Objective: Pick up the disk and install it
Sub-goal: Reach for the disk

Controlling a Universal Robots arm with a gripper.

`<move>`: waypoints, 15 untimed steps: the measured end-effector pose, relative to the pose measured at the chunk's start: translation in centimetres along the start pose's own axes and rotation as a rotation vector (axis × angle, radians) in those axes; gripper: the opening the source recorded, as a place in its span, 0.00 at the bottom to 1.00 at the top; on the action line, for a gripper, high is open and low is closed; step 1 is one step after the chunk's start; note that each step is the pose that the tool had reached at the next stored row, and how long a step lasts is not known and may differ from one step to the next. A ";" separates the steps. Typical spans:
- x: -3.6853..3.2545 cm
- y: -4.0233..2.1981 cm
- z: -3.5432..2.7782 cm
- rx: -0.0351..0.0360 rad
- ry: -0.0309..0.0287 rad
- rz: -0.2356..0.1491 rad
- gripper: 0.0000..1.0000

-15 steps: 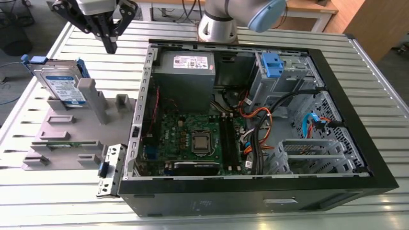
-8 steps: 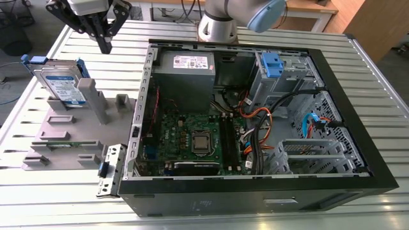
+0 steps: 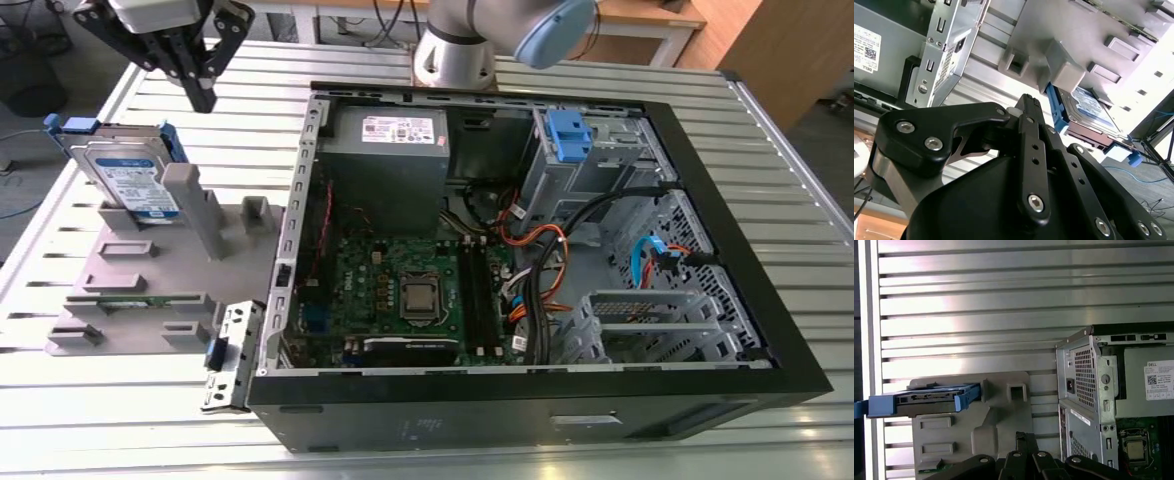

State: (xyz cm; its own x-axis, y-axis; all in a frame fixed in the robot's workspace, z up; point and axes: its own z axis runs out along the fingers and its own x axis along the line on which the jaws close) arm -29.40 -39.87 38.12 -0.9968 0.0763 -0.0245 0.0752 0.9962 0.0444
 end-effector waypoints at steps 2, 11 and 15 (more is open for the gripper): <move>0.44 -0.03 0.03 0.0001 0.0001 0.000 0.11; 2.33 -0.14 0.14 0.0000 0.0001 0.000 0.11; 3.18 -0.18 0.19 0.0000 0.0000 0.000 0.11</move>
State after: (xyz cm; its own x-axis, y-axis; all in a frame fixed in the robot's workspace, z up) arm -32.58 -39.81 37.84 -0.9968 0.0762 -0.0245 0.0751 0.9962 0.0444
